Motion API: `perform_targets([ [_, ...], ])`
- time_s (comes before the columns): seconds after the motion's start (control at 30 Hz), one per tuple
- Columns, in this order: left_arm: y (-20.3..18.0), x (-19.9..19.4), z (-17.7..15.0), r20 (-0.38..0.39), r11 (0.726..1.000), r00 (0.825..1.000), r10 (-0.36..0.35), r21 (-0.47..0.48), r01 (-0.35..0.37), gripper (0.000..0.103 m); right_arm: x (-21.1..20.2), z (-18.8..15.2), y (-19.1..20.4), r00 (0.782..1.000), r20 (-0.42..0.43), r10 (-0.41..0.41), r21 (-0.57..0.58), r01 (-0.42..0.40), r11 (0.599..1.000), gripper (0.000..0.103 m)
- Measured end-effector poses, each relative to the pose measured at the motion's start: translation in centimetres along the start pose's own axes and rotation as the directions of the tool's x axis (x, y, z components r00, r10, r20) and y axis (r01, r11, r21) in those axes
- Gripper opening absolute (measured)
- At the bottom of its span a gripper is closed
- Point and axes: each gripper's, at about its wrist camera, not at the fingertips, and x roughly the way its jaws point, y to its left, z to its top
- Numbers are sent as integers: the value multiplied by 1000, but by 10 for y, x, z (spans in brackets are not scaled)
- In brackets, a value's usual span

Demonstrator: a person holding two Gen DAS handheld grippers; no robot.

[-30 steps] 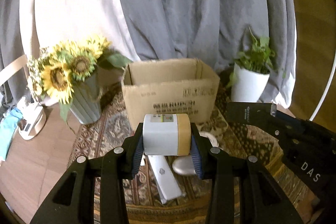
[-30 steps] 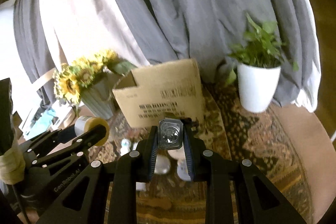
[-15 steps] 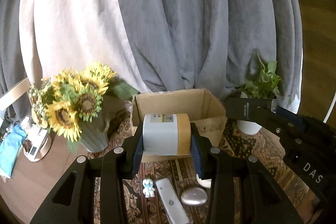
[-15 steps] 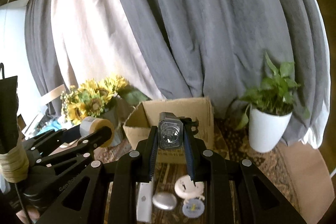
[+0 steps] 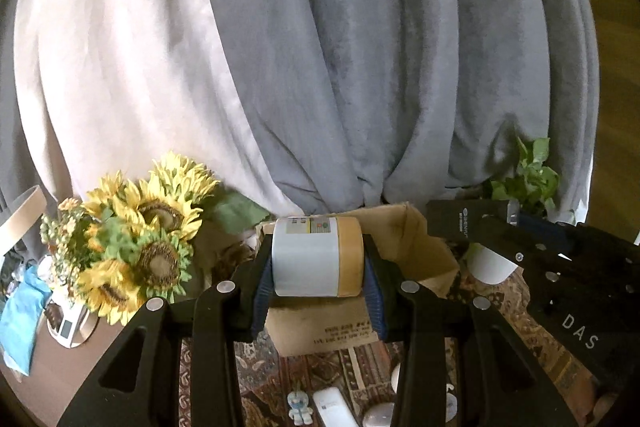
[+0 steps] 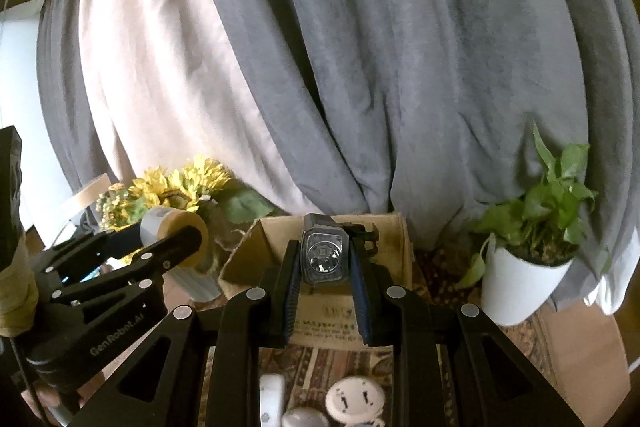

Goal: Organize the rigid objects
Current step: 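Lift both held items and carry them over the cardboard box, then lower both items into the box and open both grippers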

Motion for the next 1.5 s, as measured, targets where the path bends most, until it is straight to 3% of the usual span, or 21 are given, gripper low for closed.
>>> perform_targets([
  [0.3,7,55,18,-135,1000,991,-24,-6,24,39,45,18,-8,995,-97,-14,-15,12,1000,25],
  [0.47,8,85,22,-219,1000,976,-18,-8,16,39,78,21,-16,981,-191,-15,-3,15,1000,25],
  [0.8,11,148,17,-406,999,914,-31,-29,21,39,131,21,-32,938,-346,-33,2,36,999,25],
  [1.03,9,178,2,-506,1000,862,3,-9,-9,39,166,8,-39,881,-469,-51,-9,54,999,25],
  [1.17,9,187,-7,-540,1000,842,2,-16,-12,40,178,0,-43,856,-514,-51,0,59,998,25],
  [1.3,10,186,-9,-536,999,844,4,-31,-24,58,184,-4,-44,842,-538,-42,8,55,998,30],
  [1.37,11,180,-8,-521,999,853,13,-28,-32,58,183,-4,-44,846,-530,-52,3,63,998,36],
  [1.5,13,161,-4,-476,998,879,28,-38,-52,62,171,1,-43,869,-492,-60,-2,68,998,38],
])
